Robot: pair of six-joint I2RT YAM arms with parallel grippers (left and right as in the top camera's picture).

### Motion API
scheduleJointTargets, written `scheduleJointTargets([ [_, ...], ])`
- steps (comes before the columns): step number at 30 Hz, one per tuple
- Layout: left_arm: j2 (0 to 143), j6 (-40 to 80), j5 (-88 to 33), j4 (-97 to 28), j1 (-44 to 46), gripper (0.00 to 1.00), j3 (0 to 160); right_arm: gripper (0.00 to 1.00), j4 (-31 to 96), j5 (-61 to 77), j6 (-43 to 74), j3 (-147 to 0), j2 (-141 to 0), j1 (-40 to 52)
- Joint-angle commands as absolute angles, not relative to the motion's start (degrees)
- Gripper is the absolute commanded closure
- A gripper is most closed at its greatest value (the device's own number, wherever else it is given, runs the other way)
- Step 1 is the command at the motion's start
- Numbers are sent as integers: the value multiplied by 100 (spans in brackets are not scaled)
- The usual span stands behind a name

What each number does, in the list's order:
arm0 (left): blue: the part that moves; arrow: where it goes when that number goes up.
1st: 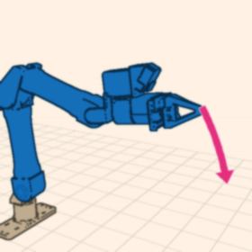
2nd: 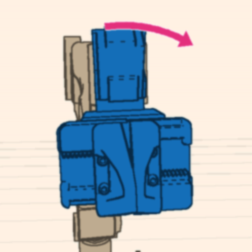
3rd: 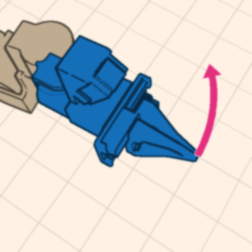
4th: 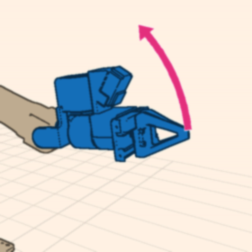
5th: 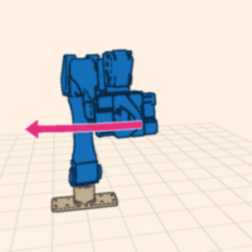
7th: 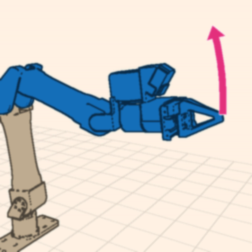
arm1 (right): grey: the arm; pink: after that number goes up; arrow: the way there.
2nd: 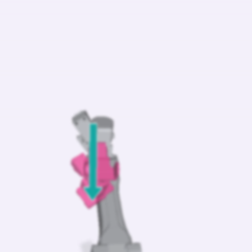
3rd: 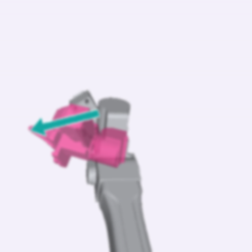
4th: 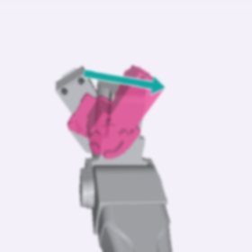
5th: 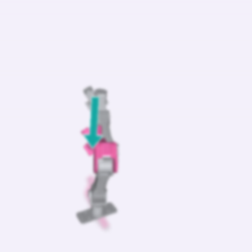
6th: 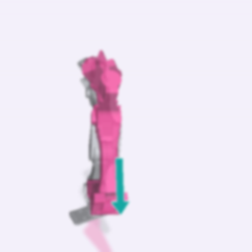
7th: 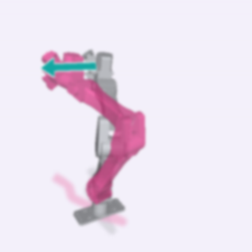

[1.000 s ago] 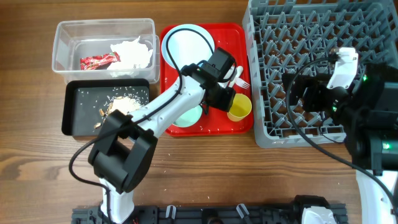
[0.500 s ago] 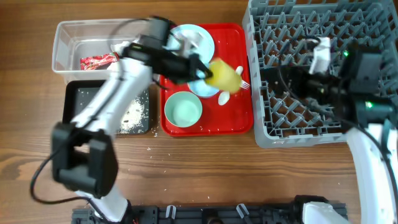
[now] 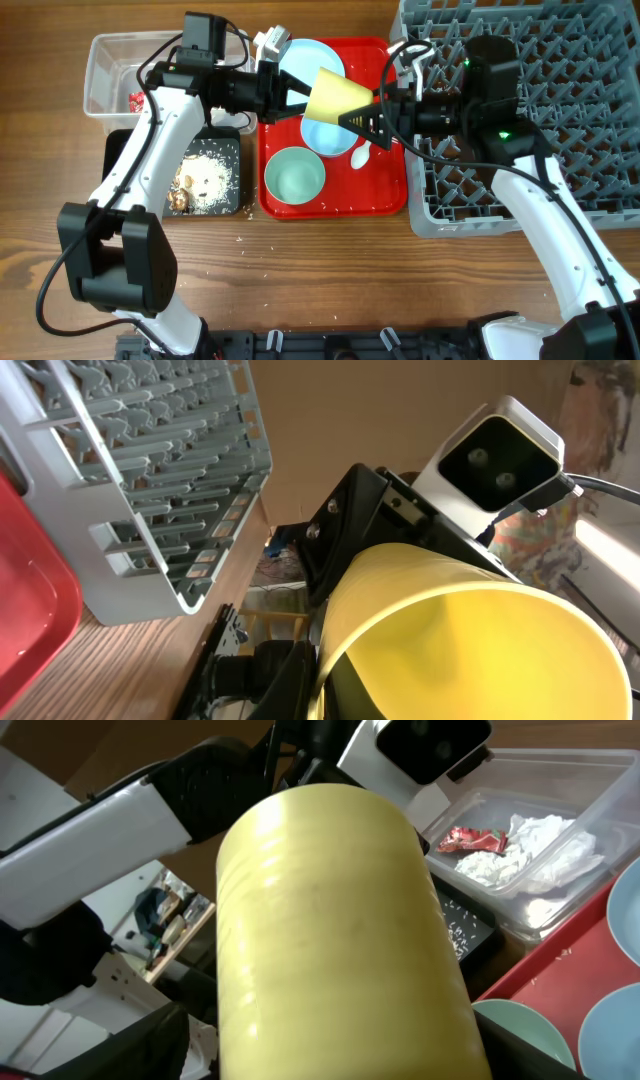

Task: Sort waste into correct bins and load items into the dishwasher rack
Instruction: 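Hand the yellow cup from the left gripper to the right gripper, then place the yellow cup into the dish rack with the right gripper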

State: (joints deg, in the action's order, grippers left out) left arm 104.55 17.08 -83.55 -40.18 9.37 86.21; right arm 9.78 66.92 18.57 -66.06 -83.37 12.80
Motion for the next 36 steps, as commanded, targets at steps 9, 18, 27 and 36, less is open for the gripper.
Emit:
scheduleJointTargets([
  [9, 10392, 1715, -8523, -3981, 963, 96, 8663, 43, 263, 6536, 2270, -6689, -8403, 1345],
  [18, 10392, 1717, -7684, -3986, 963, 51, 8663, 55, 2228, 5686, 1955, -6692, -7721, -274],
  [27, 10407, 1542, -1463, -4755, 1330, 36, 8637, 55, 7085, 545, 2169, -7142, -7078, -270],
  [36, 10409, 1542, -1424, -4788, 1345, 36, 8637, 51, 7083, 346, 2139, -7142, -9153, 419],
])
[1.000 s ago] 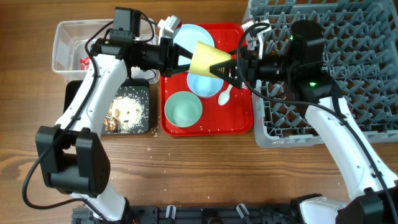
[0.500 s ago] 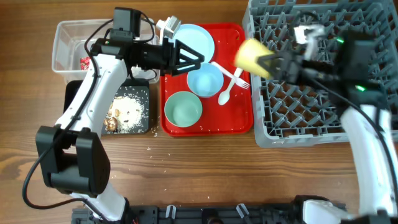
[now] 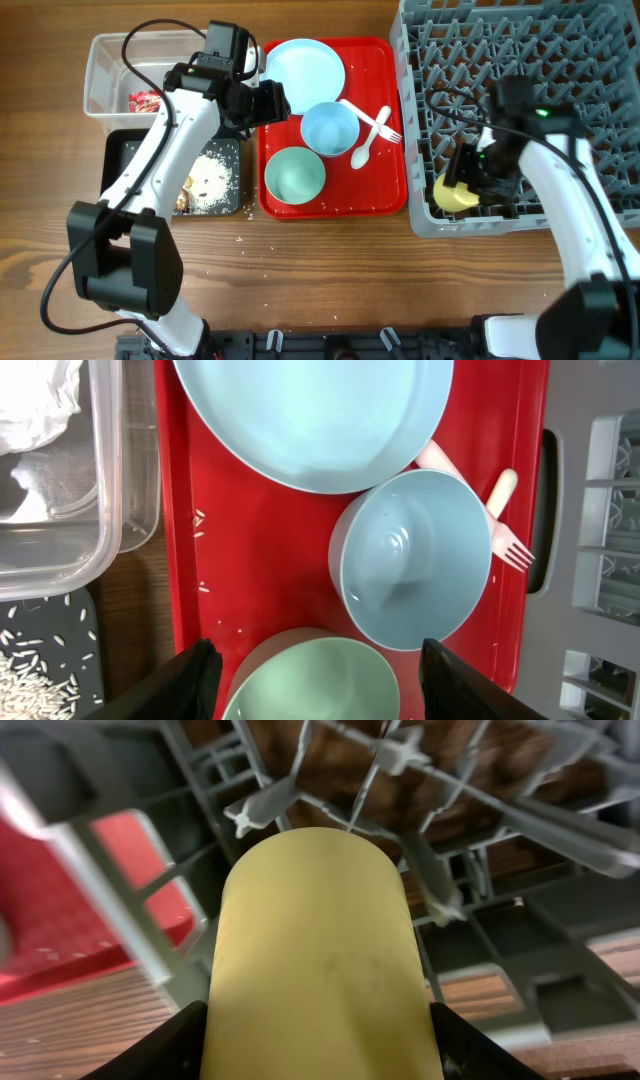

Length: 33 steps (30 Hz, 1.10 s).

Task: Sort waste into correct bins and load items into the dishwasher rack
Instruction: 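Place the yellow cup into the dish rack with the right gripper, then move the right gripper to the green bowl and grasp it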

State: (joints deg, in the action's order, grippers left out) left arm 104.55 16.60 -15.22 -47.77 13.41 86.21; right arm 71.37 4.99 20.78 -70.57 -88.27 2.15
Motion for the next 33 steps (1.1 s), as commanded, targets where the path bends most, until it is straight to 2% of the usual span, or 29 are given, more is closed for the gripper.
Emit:
scheduleJointTargets([
  [1, 10409, 1544, -1424, -4788, 1345, 36, 8637, 40, 7057, 346, 2139, -7142, -9247, 469],
  [3, 10409, 1542, -1424, -4790, 1345, 35, 8637, 21, 6982, 344, 2143, -7142, -9319, 497],
  [5, 10409, 1542, -1424, -4788, 1345, 34, 8637, 15, 6989, 342, 2141, -7330, -9273, 486],
  [10, 10405, 1542, -1426, -4786, 1323, 33, 8637, 18, 7424, 661, 1949, -9384, -9236, 650],
  [14, 9889, 1551, -1426, -5061, 572, 32, 8639, 22, 6455, 904, 2359, -9415, -9616, 2010],
  [17, 9557, 1546, -1426, -5345, -189, 23, 8639, 30, 6123, 908, 2735, -9301, -10296, 2775],
  [18, 9546, 1546, -1426, -5446, -434, 18, 8639, 33, 6016, 913, 2834, -9301, -10597, 2998],
  [20, 9548, 1546, -1428, -5623, -775, 13, 8637, 43, 5870, 956, 2941, -9301, -11100, 3334],
  [23, 9511, 1483, -1426, -5671, -934, 14, 8639, 51, 5749, 947, 3020, -9297, -11740, 3662],
  [24, 9349, 1234, -1387, -5621, -932, 15, 8639, 60, 5658, 915, 3166, -9297, -12081, 3732],
  [28, 9159, 1238, -1339, -5502, -932, 11, 8639, 62, 5614, 891, 3166, -9297, -12315, 3732],
  [30, 9164, 1240, -1341, -5502, -926, 6, 8637, 71, 5640, 888, 3159, -9284, -12344, 3732],
  [31, 9164, 1240, -1339, -5518, -921, 0, 8637, 78, 5642, 888, 3151, -9284, -12344, 3732],
  [32, 9166, 1238, -1339, -5535, -921, 0, 8637, 95, 5653, 888, 3153, -9284, -12344, 3732],
  [33, 9164, 1240, -1339, -5533, -923, 0, 8637, 96, 5693, 888, 3153, -9288, -12339, 3732],
])
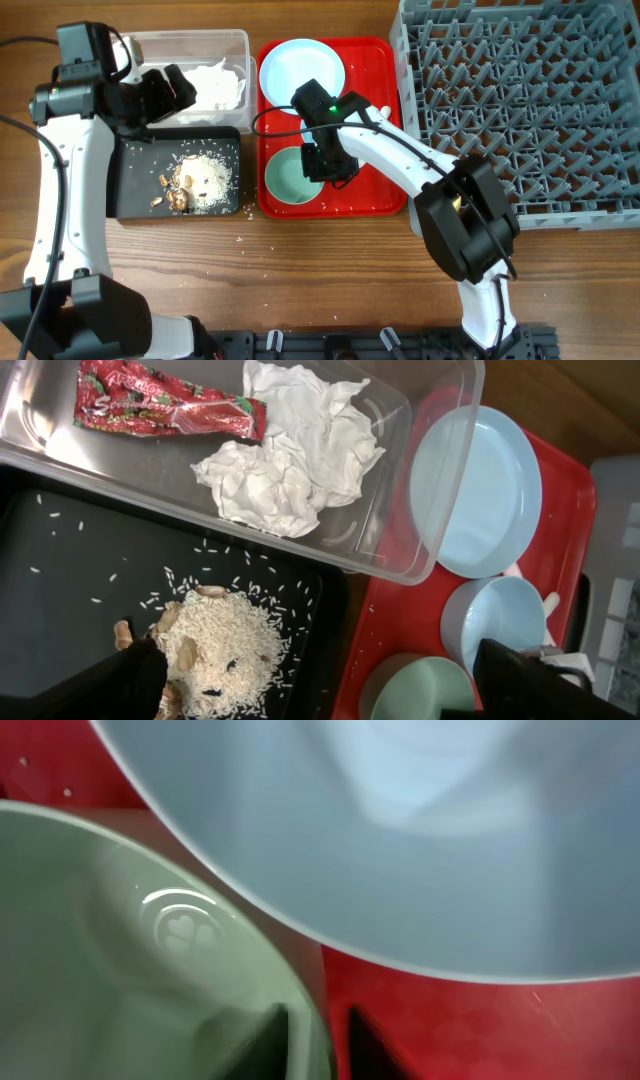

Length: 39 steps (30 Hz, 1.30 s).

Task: Sort waste into correct bins and load items into the dishwasher rack
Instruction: 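Move the right gripper to the green bowl and grasp it, then place the green bowl upright in the back of the dish rack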

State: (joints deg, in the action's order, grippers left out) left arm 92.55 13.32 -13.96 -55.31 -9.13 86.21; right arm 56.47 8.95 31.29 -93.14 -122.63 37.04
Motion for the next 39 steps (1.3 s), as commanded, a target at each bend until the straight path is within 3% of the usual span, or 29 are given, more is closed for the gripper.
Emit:
scheduleJointTargets([
  [1, 9164, 1238, -1339, -5533, -923, 0, 8637, 96, 5767, 888, 3151, -9288, -12311, 3732],
  [8, 9164, 1260, -1356, -5511, -923, 0, 8637, 96, 6396, 552, 2786, -9306, -10792, 3594],
  [11, 9164, 1260, -1356, -5509, -923, 0, 8637, 96, 6386, -1037, 3256, -9306, -9745, 3155],
  [14, 9166, 1260, -1356, -5511, -923, 0, 8637, 96, 5861, -4134, 3728, -9303, -9347, 2539],
  [17, 9166, 1260, -1356, -5509, -923, 0, 8637, 96, 4810, -5275, 3020, -9301, -9644, 2134],
  [19, 9164, 1260, -1356, -5511, -923, 0, 8637, 96, 3459, -5808, 2128, -9301, -10167, 1890],
  [25, 9164, 1260, -1358, -5511, -923, 0, 8637, 96, 364, -6370, -668, -9301, -11710, 1581],
  [28, 9166, 1260, -1356, -5511, -923, 0, 8637, 96, -307, -6497, -1262, -9301, -12322, 1525],
  [39, 9166, 1260, -1356, -5511, -923, 0, 8637, 95, -338, -6556, -1588, -9301, -12901, 1538],
])
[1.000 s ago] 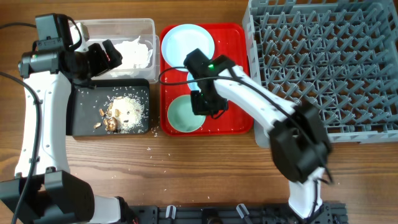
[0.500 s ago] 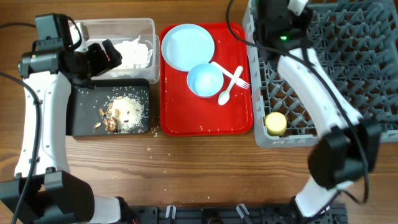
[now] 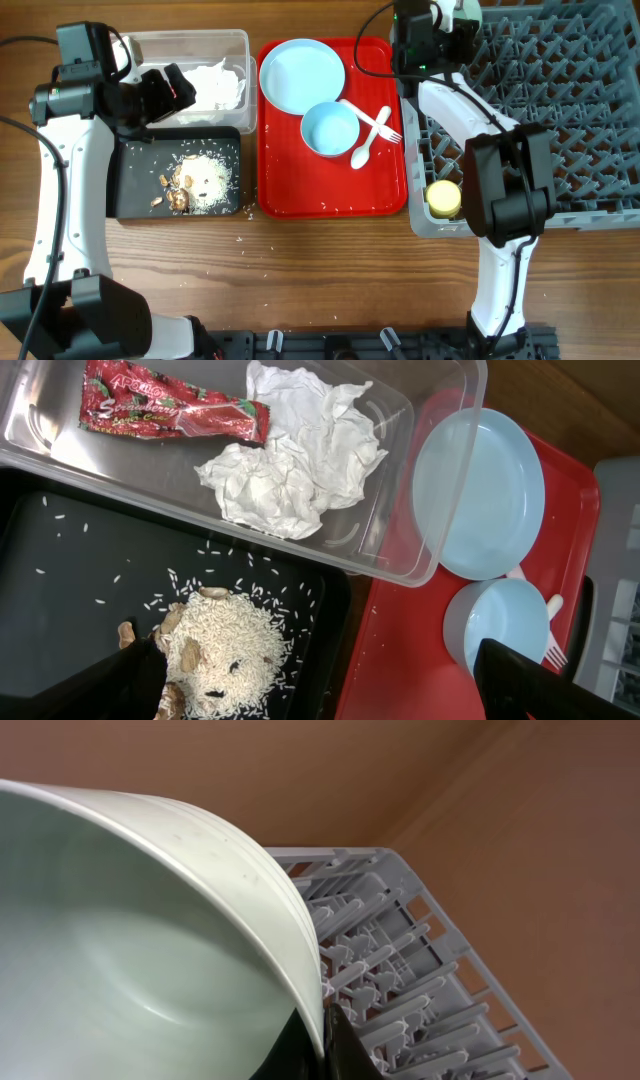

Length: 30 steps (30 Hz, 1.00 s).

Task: Sort waste into correct bins and load items into the dishwasher rack
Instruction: 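Place the green bowl upright in the back of the dish rack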

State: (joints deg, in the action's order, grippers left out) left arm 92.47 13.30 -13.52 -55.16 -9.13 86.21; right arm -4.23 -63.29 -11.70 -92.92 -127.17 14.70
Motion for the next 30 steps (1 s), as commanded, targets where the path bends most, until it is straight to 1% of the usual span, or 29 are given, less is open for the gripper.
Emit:
scheduleJointTargets([
  [1, 9166, 1260, -1358, -5511, -923, 0, 8637, 92, -336, -6556, -1811, -9301, -12901, 1651],
  [2, 9164, 1260, -1358, -5511, -923, 0, 8637, 86, -305, -6558, -1925, -9301, -12901, 1756],
  [3, 9164, 1260, -1356, -5511, -923, 0, 8637, 77, -207, -6560, -1979, -9301, -12901, 1863],
  [4, 9166, 1260, -1358, -5511, -923, 0, 8637, 57, -51, -6563, -1990, -9301, -12901, 1977],
  [6, 9164, 1260, -1358, -5511, -923, 0, 8637, 44, 239, -6716, -1929, -9301, -12901, 2165],
  [7, 9166, 1262, -1358, -5511, -923, 0, 8637, 42, 316, -6823, -1903, -9301, -12901, 2233],
  [8, 9164, 1260, -1356, -5511, -923, 0, 8637, 37, 329, -6910, -1907, -9303, -12901, 2274],
  [9, 9164, 1262, -1358, -5511, -923, 0, 8637, 34, 344, -7017, -1914, -9303, -12901, 2331],
  [12, 9164, 1260, -1356, -5511, -923, 0, 8637, 33, 591, -6993, -1872, -9303, -12835, 2456],
  [14, 9164, 1262, -1356, -5511, -923, 0, 8637, 33, 1055, -6611, -1433, -9303, -12687, 2567],
  [17, 9164, 1260, -1356, -5511, -923, 0, 8637, 33, 2106, -5301, -344, -9306, -12184, 2707],
  [20, 9166, 1262, -1358, -5511, -923, 0, 8637, 34, 2869, -4294, 552, -9306, -11507, 2792],
  [23, 9166, 1260, -1358, -5511, -923, 0, 8637, 30, 3669, -2150, 1184, -9306, -10932, 2812],
  [24, 9164, 1262, -1356, -5511, -923, 0, 8637, 30, 3870, -1232, 1424, -9303, -10892, 2810],
  [26, 9166, 1260, -1356, -5511, -923, 0, 8637, 30, 4084, 56, 2045, -9260, -11050, 2812],
  [30, 9164, 1260, -1358, -5511, -923, 0, 8637, 31, 4106, 917, 2961, -8849, -11483, 2808],
])
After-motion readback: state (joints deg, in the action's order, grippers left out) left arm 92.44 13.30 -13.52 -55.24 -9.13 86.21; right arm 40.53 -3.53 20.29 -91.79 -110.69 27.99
